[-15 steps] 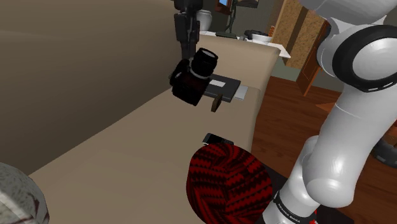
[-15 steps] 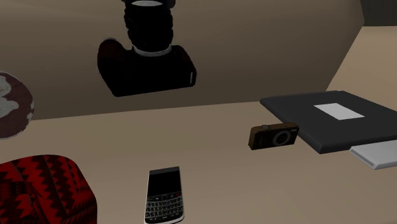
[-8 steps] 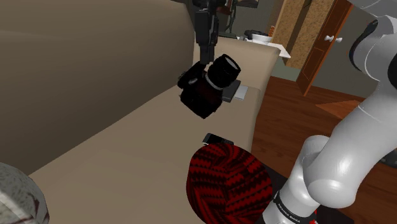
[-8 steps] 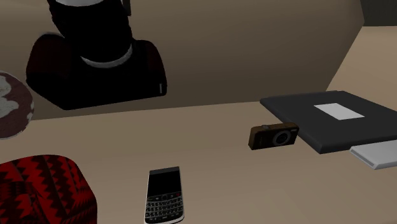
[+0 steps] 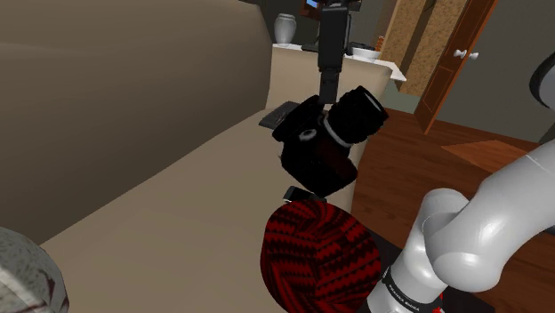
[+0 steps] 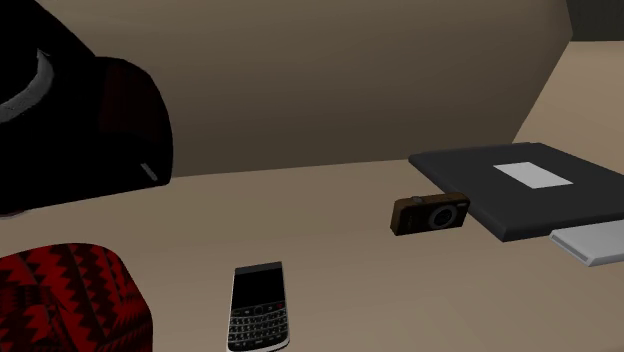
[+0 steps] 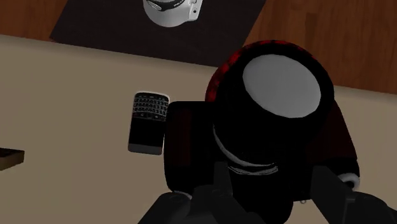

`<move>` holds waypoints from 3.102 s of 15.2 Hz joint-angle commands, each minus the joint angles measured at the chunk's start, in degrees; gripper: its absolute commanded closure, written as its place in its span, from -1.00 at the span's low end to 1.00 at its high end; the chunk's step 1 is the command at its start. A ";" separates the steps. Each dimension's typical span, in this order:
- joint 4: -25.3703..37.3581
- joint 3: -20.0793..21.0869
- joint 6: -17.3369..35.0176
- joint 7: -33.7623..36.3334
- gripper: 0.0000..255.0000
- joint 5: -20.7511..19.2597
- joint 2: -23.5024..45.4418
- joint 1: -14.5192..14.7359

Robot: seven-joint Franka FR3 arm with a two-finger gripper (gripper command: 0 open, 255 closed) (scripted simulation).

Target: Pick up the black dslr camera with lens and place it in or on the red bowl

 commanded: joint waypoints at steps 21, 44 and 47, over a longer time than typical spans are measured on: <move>-21.96 4.28 8.07 4.38 1.00 6.26 -15.55 2.85; -15.89 3.70 5.07 4.83 -1.00 5.38 -12.35 2.46; -15.89 3.70 5.07 4.83 -1.00 5.38 -12.35 2.46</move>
